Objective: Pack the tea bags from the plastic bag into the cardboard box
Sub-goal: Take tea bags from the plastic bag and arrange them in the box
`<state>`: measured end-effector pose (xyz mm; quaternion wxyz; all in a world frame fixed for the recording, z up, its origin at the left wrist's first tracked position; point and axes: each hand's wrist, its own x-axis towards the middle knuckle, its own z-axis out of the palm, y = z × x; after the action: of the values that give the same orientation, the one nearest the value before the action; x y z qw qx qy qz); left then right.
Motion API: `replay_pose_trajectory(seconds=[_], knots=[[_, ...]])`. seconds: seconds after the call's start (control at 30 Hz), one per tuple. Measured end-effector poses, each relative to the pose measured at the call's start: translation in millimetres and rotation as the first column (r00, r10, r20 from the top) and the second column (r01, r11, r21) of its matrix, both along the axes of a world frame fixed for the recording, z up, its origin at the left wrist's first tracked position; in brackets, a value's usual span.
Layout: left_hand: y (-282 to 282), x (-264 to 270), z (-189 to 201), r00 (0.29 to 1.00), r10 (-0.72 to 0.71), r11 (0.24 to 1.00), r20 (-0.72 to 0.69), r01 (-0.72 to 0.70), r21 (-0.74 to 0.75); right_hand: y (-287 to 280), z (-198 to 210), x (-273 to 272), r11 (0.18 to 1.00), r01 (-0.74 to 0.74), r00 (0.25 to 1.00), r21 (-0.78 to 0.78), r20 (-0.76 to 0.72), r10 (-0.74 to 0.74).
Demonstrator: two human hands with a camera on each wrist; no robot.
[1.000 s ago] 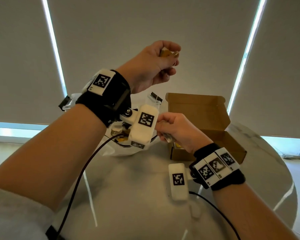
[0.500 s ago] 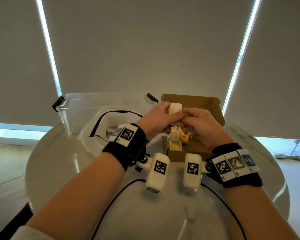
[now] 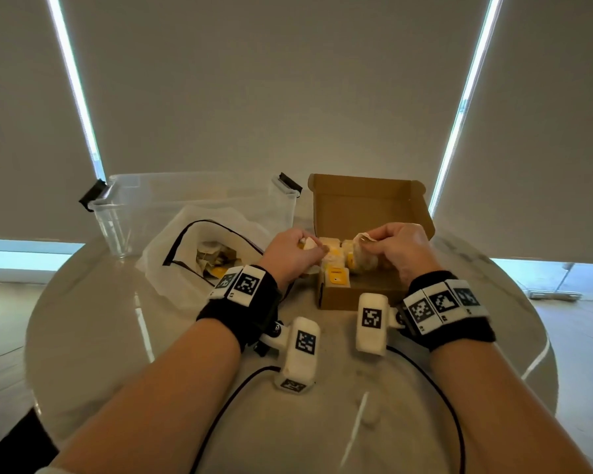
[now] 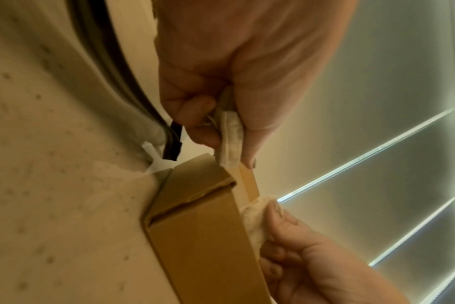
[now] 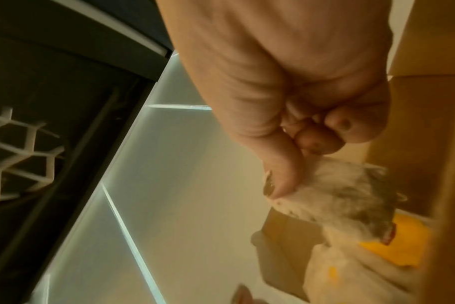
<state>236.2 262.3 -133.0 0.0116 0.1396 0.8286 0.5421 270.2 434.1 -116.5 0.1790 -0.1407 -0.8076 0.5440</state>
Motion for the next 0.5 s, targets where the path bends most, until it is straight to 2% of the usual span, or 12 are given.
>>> replay_pose_trajectory(seconds=[0.13,0.27,0.33,0.5], knots=[[1,-2,-3,0.999,-0.035,0.986,-0.017,0.032,-0.165,4,-4,-5,0.998,0.042,0.988,0.044,0.146,-0.048],[-3,-5,-3,0.999,-0.042,0.98,-0.006,0.04,-0.193,-4,-3,-9,1.0,-0.016,0.94,-0.017,0.339,0.021],[-5,-5,-2,0.999,-0.051,0.976,-0.015,0.046,-0.213,-10,-5,-12,0.998,-0.032,0.94,-0.061,0.336,0.051],[-9,-7,-3,0.998,-0.06,0.973,-0.013,0.056,-0.225,-20,-9,-18,0.977,0.034,0.966,-0.21,0.258,0.022]])
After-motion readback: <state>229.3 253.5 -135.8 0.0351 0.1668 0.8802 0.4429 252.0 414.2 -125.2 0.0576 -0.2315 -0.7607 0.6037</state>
